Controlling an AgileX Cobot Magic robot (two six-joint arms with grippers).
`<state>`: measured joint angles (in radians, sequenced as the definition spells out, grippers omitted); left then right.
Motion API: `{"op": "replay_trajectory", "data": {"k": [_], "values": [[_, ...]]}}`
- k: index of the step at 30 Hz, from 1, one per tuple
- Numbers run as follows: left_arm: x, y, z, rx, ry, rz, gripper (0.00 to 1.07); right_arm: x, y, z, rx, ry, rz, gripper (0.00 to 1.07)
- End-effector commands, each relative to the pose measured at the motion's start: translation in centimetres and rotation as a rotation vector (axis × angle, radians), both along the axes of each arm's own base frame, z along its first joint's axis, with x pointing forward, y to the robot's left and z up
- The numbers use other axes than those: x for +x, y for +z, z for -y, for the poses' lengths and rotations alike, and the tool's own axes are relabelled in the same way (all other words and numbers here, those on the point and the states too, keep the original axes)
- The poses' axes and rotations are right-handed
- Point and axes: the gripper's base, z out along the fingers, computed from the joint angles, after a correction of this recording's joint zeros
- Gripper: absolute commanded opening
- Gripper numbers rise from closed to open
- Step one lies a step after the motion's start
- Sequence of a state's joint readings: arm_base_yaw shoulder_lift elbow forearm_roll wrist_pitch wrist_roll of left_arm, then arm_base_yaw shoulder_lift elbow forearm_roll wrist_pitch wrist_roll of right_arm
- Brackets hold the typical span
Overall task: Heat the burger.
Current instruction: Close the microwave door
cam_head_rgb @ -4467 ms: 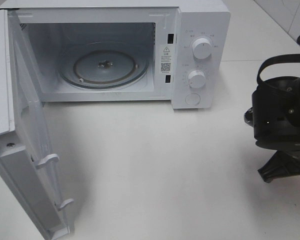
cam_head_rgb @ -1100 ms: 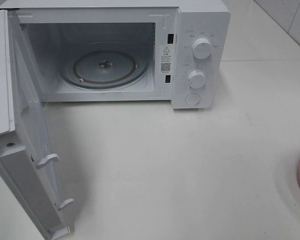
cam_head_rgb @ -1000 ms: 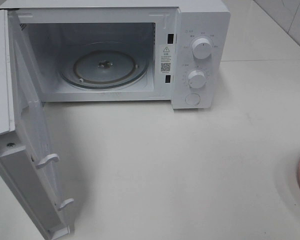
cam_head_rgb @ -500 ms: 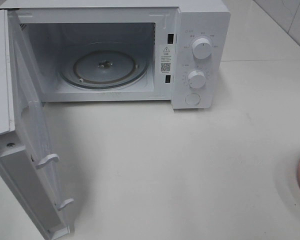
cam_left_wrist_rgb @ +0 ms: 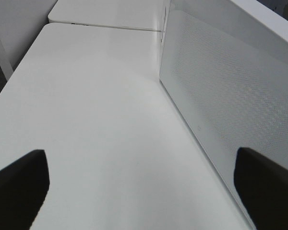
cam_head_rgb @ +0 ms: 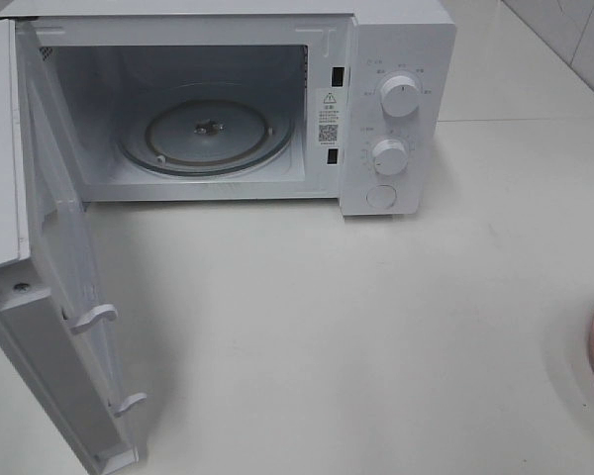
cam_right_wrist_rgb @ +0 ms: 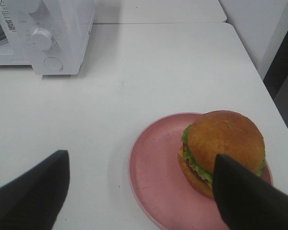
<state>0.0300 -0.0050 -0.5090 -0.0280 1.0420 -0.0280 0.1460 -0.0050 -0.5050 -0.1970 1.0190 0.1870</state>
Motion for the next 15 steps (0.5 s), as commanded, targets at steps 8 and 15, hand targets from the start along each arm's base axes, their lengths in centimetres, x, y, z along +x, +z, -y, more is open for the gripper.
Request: {"op": "replay_trajectory", "data": {"k": [8,15], "values": [[-0.24,-0.05,0.02,0.002,0.003,0.022,1.02,-0.31,0.02,0.06,-0.003,-0.005,0.035,0.76],[-0.24,-0.05,0.02,0.002,0.003,0.022,1.02,-0.31,0.02,0.06,-0.003,-0.005,0.035,0.76]]}}
